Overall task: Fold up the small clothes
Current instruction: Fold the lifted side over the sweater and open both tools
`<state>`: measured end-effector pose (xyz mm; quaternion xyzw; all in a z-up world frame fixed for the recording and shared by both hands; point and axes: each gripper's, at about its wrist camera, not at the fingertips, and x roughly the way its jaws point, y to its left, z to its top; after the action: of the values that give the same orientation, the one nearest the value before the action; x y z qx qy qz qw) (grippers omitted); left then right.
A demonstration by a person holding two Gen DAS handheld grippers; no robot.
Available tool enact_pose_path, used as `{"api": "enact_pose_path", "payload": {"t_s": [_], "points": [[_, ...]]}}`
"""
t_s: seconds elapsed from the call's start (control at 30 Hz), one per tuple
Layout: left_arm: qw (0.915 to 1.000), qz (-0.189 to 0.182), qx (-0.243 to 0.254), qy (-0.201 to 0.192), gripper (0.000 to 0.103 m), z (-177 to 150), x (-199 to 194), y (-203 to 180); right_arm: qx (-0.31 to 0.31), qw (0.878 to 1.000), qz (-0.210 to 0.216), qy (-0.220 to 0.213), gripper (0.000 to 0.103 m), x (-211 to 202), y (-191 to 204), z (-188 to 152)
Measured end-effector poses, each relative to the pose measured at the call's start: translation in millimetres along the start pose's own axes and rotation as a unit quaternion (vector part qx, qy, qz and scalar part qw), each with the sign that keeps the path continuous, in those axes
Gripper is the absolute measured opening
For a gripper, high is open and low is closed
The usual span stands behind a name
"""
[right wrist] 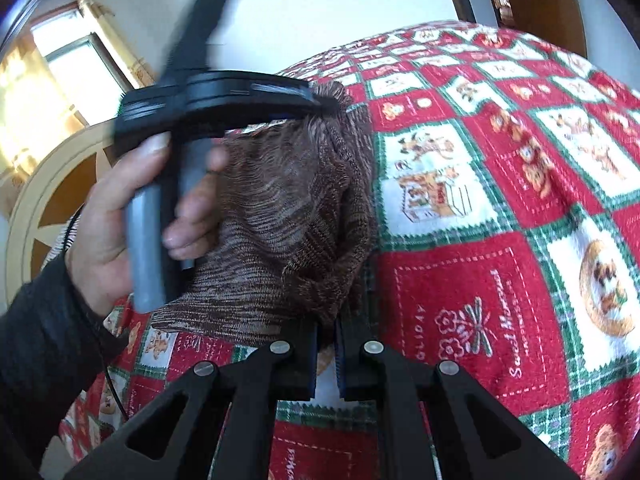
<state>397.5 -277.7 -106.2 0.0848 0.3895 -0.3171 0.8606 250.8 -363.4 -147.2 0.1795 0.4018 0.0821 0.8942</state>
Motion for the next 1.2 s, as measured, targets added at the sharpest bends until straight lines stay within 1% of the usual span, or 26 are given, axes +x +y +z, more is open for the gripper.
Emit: {"api": "enact_pose_path", "payload": {"t_s": [0.03, 0.07, 0.13, 0.17, 0.2, 0.23, 0.27, 0.3, 0.33, 0.37, 0.43, 0.47, 0.5, 0.57, 0.6, 0.67, 0.77, 0.8, 0.87, 0.93, 1.0, 1.07, 1.1, 1.13, 1.17, 1.2], "points": [[0.9999, 0.007, 0.006, -0.011, 0.039, -4.4, -15.8, 1.3, -0.009, 1.0, 0.004, 0.003, 0.006, -1.0, 0.7, -0.3], [0.9996, 0.013, 0.01, -0.021, 0.044, -8.3, -25.3, 2.2, -0.018, 1.0, 0.002, 0.002, 0.007, -3.2, 2.5, -0.3], [0.9978, 0.034, 0.028, -0.05, 0.069, -27.5, -55.2, 8.4, -0.021, 1.0, -0.014, -0.004, 0.016, -10.0, 3.1, 0.1], [0.997, 0.046, 0.033, -0.052, 0.072, -34.7, -61.6, 11.3, -0.025, 0.999, -0.032, -0.015, 0.037, -16.5, 3.3, 0.2], [0.9957, 0.063, 0.044, -0.052, 0.074, -51.6, -72.4, 15.3, -0.032, 0.998, -0.05, -0.032, 0.055, -23.2, 4.2, 1.5], [0.9947, 0.073, 0.053, -0.05, 0.074, -62.8, -75.2, 18.7, -0.042, 0.995, -0.071, -0.058, 0.056, -31.4, 7.6, 5.3], [0.9935, 0.087, 0.059, -0.045, 0.074, -73.6, -77.2, 21.2, -0.052, 0.992, -0.085, -0.072, 0.056, -35.6, 12.0, 10.2], [0.9918, 0.104, 0.064, -0.038, 0.074, -89.2, -79.6, 25.7, -0.063, 0.991, -0.086, -0.081, 0.056, -38.1, 18.1, 16.2], [0.9912, 0.11, 0.066, -0.035, 0.074, -96.8, -79.7, 28.4, -0.073, 0.991, -0.071, -0.085, 0.056, -37.6, 25.9, 23.7], [0.9906, 0.116, 0.067, -0.031, 0.074, -106.7, -78.2, 31.2, -0.08, 0.992, -0.048, -0.081, 0.055, -33.9, 33.8, 30.7], [0.9906, 0.124, 0.057, -0.007, 0.074, -120.1, -68.7, 38.4, -0.088, 0.994, -0.011, -0.058, 0.05, -18.2, 46.6, 41.8], [0.9916, 0.122, 0.045, 0.002, 0.074, -124.3, -65.2, 42.8, -0.087, 0.995, -0.005, -0.037, 0.043, -6.0, 49.5, 45.5], [0.9926, 0.118, 0.032, 0.004, 0.075, -126.7, -63.6, 45.3, -0.082, 0.996, -0.006, -0.017, 0.035, 7.9, 50.1, 48.5], [0.9928, 0.119, 0.013, 0.005, 0.082, -126.3, -65.3, 51.5, -0.082, 0.995, -0.05, 0.015, 0.032, 33.7, 43.0, 48.6], [0.9922, 0.124, 0.004, 0.011, 0.088, -127.1, -64.4, 54.6, -0.076, 0.994, -0.071, 0.029, 0.021, 42.9, 35.4, 45.6], [0.994, 0.105, -0.028, 0.018, 0.089, -132.3, -63.8, 63.4, -0.076, 0.995, -0.067, 0.021, 0.016, 40.4, 25.5, 40.4], [0.9951, 0.082, -0.056, 0.001, 0.089, -134.5, -74.5, 72.0, -0.092, 0.992, -0.078, 0.022, 0.016, 29.5, 29.1, 40.4], [0.9947, 0.083, -0.059, -0.011, 0.089, -130.6, -79.0, 73.2, -0.096, 0.992, -0.076, 0.017, 0.019, 25.2, 32.9, 42.8], [0.9922, 0.092, -0.071, -0.046, 0.089, -116.4, -86.1, 78.3, -0.103, 0.993, -0.056, -0.008, 0.019, 16.9, 41.7, 56.9], [0.9909, 0.093, -0.08, -0.055, 0.094, -99.1, -81.6, 84.9, -0.129, 0.99, -0.051, -0.018, 0.025, 20.3, 56.6, 73.0], [0.9887, 0.117, -0.083, -0.042, 0.094, -86.5, -64.6, 89.3, -0.137, 0.989, -0.052, -0.016, 0.026, 35.2, 63.6, 94.9], [0.9828, 0.164, -0.084, -0.012, 0.094, -79.5, -37.1, 97.7, -0.122, 0.99, -0.065, 0.002, 0.026, 59.7, 59.3, 116.4], [0.9802, 0.181, -0.081, -0.003, 0.099, -81.5, -29.2, 102.2, -0.117, 0.99, -0.077, 0.014, 0.026, 73.5, 51.8, 124.0], [0.9787, 0.187, -0.084, 0.011, 0.103, -83.1, -17.8, 109.8, -0.108, 0.989, -0.097, 0.032, 0.026, 89.8, 42.2, 129.3], [0.9797, 0.172, -0.103, 0.012, 0.103, -84.0, -18.8, 116.9, -0.09, 0.988, -0.114, 0.052, 0.026, 104.7, 28.4, 131.4], [0.9797, 0.162, -0.117, 0.012, 0.103, -85.3, -23.2, 123.8, -0.073, 0.991, -0.101, 0.054, 0.026, 112.0, 13.1, 131.3]]}}
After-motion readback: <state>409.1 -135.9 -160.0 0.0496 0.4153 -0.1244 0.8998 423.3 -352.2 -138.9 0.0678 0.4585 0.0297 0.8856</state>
